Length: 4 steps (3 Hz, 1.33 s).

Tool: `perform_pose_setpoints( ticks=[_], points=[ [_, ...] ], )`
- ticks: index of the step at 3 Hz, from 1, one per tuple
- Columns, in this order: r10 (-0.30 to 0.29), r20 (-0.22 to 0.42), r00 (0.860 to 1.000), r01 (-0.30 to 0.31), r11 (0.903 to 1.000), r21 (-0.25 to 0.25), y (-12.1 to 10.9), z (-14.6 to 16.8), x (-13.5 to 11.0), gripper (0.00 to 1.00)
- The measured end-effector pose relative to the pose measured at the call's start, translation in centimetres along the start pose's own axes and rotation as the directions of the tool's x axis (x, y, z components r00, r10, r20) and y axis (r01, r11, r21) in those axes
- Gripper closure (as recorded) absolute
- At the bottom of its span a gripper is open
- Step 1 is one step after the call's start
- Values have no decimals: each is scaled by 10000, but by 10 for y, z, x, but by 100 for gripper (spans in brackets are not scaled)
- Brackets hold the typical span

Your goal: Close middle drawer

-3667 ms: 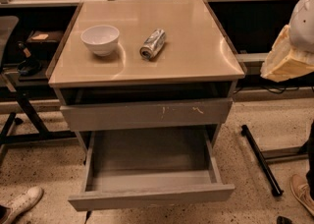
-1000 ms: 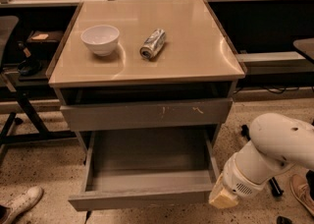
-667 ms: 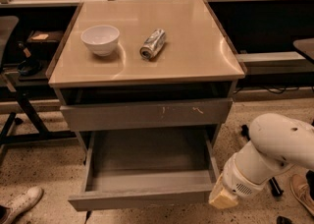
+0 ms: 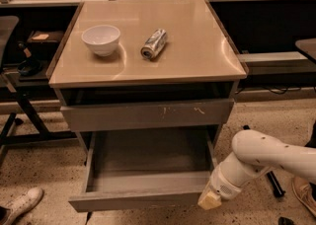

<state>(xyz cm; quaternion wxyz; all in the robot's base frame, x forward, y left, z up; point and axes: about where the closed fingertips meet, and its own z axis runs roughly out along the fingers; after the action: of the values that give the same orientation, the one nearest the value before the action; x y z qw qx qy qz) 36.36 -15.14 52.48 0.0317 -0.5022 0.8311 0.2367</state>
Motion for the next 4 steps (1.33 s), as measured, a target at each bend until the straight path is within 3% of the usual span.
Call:
perform_pose_setpoints(
  ticks=[1, 2, 4],
  points=[
    [484, 188, 9986, -482, 9987, -152, -38, 39, 1, 100],
    [822, 186, 9964, -817, 9964, -240, -59, 71, 3, 100],
    [853, 179, 9962, -847, 9959, -316, -58, 76, 4, 58]
  ],
)
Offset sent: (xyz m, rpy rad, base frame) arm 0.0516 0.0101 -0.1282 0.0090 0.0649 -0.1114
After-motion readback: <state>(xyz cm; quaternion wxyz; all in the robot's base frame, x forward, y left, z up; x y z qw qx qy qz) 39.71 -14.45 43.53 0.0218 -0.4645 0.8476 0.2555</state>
